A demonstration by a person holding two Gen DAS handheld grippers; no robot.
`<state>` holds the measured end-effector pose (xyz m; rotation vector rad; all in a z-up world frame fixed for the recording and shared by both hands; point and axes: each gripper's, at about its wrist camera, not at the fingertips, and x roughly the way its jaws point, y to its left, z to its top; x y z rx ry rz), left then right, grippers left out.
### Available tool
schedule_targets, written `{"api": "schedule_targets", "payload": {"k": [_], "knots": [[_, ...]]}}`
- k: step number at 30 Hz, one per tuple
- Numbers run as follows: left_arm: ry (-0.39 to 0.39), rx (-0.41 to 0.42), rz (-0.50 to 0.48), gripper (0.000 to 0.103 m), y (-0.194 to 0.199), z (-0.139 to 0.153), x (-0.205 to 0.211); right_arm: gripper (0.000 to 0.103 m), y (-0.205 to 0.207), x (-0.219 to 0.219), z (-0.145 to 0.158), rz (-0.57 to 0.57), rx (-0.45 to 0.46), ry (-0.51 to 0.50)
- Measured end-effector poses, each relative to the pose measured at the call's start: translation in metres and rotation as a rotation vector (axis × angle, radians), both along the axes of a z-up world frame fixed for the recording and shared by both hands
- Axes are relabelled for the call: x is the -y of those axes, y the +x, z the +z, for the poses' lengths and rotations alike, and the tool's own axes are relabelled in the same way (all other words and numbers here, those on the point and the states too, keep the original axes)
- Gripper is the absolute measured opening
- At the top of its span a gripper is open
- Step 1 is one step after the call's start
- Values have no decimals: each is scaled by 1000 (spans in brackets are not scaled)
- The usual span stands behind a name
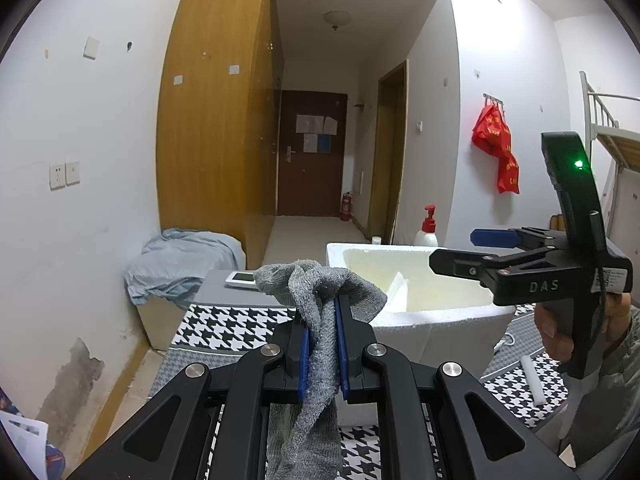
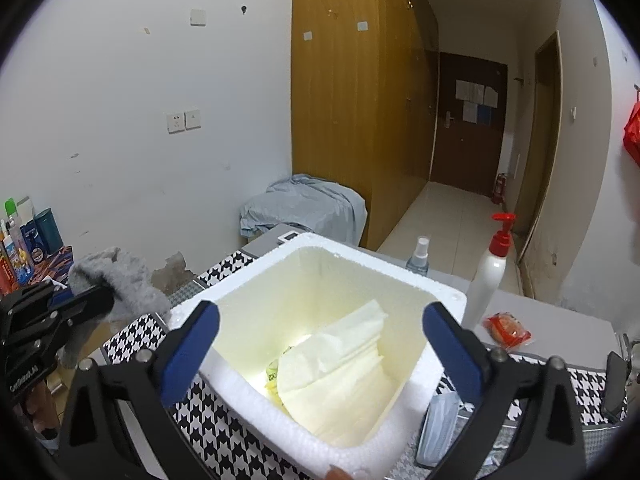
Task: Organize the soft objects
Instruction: 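Lower the grey sock into the foam box and open the left tool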
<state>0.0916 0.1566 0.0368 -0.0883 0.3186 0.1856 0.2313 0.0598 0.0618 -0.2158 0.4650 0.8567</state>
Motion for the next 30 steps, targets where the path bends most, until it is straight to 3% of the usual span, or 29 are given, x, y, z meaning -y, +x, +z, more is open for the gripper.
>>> {"api": "schedule_targets", "payload": {"k": [16, 30], "knots": [[21, 23, -22, 12, 4, 12, 13, 103, -12, 33, 7, -17, 42, 32], [55, 17, -96, 12, 31, 23, 32, 103, -23, 68, 5, -41, 56, 71]]}}
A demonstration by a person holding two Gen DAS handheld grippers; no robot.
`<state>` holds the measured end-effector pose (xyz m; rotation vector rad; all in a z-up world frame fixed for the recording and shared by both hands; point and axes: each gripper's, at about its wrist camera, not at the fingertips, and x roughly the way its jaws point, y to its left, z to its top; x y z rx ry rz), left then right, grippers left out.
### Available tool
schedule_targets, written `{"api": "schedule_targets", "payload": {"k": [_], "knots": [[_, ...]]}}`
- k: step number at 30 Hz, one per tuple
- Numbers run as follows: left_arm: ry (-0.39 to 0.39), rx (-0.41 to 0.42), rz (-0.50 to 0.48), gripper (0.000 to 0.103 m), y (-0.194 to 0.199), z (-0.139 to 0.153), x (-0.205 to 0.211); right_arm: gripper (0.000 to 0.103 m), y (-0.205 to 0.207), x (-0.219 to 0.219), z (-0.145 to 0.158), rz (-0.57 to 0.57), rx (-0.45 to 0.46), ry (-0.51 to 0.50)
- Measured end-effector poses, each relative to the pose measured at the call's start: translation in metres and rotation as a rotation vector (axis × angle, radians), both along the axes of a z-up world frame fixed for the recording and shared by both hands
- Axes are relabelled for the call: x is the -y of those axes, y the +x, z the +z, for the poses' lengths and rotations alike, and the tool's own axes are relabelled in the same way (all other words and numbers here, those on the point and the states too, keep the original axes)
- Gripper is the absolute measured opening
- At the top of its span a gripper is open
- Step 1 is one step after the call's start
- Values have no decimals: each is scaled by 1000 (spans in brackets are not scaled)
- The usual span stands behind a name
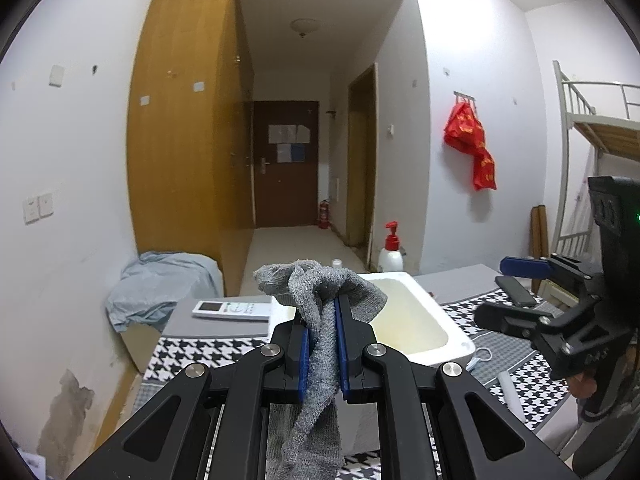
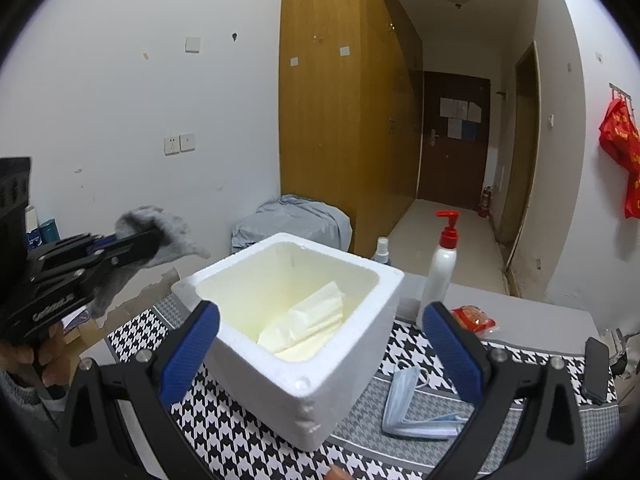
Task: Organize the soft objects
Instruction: 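Lower the grey sock into the foam box and open the left tool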
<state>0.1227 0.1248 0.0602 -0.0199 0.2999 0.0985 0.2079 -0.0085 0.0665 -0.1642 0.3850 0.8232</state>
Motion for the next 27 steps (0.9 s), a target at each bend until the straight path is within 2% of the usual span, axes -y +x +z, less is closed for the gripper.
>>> {"api": "schedule_targets", "payload": {"k": [11, 27], "knots": [[3, -11, -43, 12, 22, 1, 7, 103, -18, 34, -6, -45, 26, 9], [6, -85, -73, 12, 64, -5, 16, 103, -13, 59, -25, -91, -12, 15]]}}
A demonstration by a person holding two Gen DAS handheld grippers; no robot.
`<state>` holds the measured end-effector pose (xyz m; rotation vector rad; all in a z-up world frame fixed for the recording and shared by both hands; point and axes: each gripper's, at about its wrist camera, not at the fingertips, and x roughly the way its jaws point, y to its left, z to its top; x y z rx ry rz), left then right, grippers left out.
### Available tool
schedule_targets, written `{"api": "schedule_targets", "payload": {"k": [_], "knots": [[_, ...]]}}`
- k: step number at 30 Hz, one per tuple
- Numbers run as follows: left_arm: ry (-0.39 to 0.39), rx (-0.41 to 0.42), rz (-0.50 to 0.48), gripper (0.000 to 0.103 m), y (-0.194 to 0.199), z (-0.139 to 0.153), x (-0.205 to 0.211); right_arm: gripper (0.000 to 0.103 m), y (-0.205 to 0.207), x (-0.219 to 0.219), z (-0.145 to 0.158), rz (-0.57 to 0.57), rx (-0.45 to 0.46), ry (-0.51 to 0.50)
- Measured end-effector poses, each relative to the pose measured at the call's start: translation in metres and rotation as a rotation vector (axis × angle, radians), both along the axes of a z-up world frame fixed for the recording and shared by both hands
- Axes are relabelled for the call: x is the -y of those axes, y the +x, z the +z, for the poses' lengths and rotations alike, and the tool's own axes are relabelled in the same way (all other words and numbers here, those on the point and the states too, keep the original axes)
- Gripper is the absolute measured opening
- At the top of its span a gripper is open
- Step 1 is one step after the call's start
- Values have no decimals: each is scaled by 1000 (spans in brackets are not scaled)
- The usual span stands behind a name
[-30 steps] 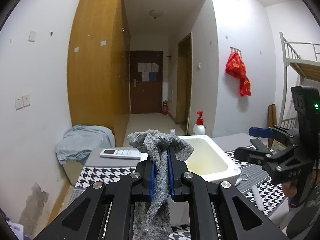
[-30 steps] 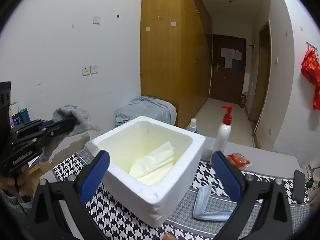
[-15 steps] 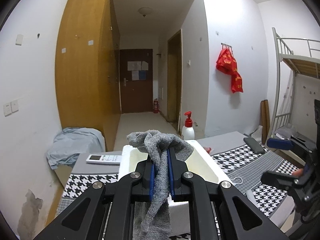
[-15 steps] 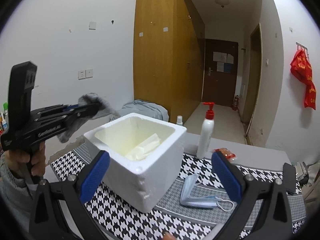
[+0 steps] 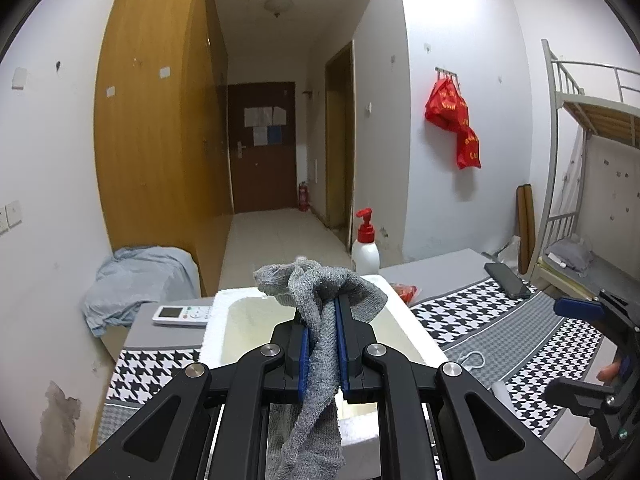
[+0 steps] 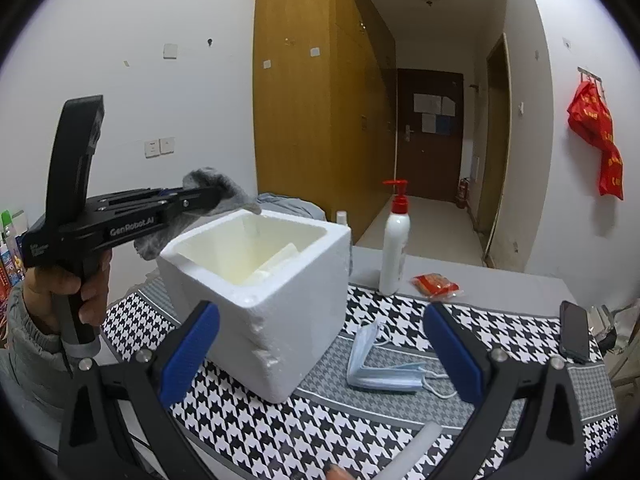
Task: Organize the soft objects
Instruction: 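Lower the grey sock into the foam box and open the left tool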
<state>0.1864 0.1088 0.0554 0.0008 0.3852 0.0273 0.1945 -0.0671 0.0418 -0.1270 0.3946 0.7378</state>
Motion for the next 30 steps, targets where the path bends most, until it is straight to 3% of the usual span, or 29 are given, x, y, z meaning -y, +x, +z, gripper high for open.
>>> {"api": "schedule_targets", "payload": {"k": [14, 15, 17, 19, 22, 24, 30], "knots": [[16, -71, 30, 15, 23, -6, 3, 103, 13, 23, -14, -57, -38, 25], [16, -73, 30, 20, 24, -6, 3, 103, 14, 24, -14, -60, -39, 27], [17, -68, 40, 43, 24, -5, 3, 103, 15, 26, -15, -64, -43, 30], [14, -47, 51, 75, 21, -4, 2, 103, 15, 28, -16, -68, -44, 34], [21, -20, 62, 92, 17, 0, 4, 103, 15, 32, -16, -78, -46, 39], [25, -3, 65, 102, 14, 1, 6, 103, 16, 34, -16, -83, -47, 44], [38, 13, 75, 102, 8, 4, 11, 103, 18, 44, -16, -108, -52, 53]]}}
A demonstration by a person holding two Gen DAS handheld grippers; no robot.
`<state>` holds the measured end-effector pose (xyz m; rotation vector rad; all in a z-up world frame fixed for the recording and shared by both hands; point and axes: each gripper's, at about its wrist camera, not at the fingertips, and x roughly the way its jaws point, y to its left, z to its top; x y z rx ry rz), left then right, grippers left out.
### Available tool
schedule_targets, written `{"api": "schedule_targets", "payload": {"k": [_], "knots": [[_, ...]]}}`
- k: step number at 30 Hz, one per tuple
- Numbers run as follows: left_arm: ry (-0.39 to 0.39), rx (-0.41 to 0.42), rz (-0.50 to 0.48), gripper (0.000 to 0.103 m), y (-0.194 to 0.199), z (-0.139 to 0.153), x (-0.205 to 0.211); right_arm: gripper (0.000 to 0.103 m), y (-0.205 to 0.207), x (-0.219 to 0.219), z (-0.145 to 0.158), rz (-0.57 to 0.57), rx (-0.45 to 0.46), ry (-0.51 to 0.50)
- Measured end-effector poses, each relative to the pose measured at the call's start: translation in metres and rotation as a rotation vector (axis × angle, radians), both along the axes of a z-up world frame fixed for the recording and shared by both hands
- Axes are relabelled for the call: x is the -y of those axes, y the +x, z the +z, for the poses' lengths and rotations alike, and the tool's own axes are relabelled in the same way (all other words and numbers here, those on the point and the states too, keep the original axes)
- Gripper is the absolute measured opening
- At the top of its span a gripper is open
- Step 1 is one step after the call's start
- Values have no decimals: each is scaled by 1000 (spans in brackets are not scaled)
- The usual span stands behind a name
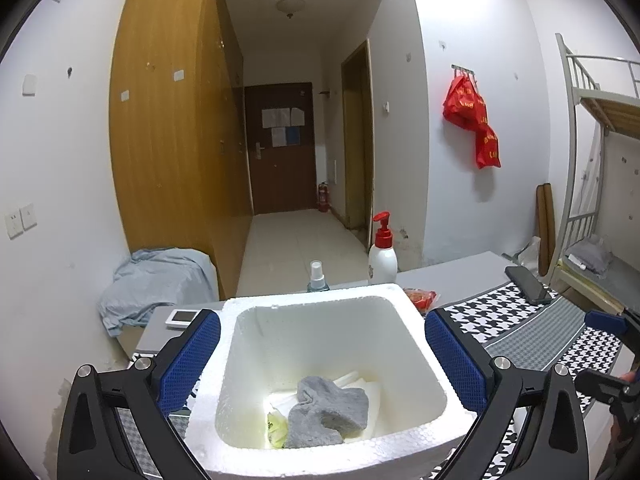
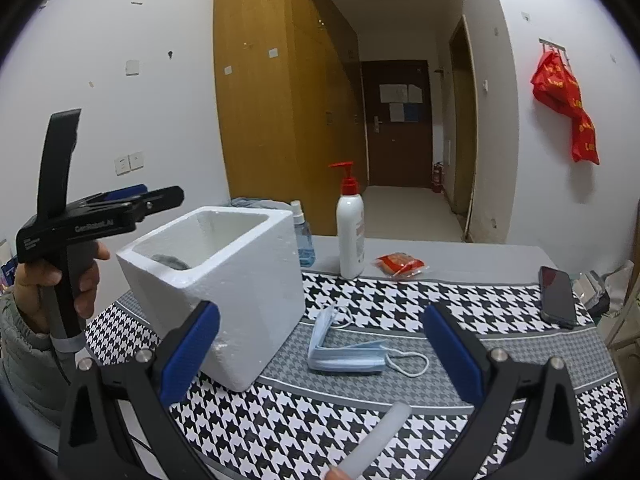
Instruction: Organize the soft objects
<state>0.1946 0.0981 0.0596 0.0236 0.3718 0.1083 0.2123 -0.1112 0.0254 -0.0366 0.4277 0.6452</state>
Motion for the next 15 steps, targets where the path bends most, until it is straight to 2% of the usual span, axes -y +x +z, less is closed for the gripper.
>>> {"api": "schedule_targets", "payload": {"k": [15], "knots": [[21, 42, -50, 102, -27, 9, 33, 103, -15, 24, 6, -47, 19, 16]]}}
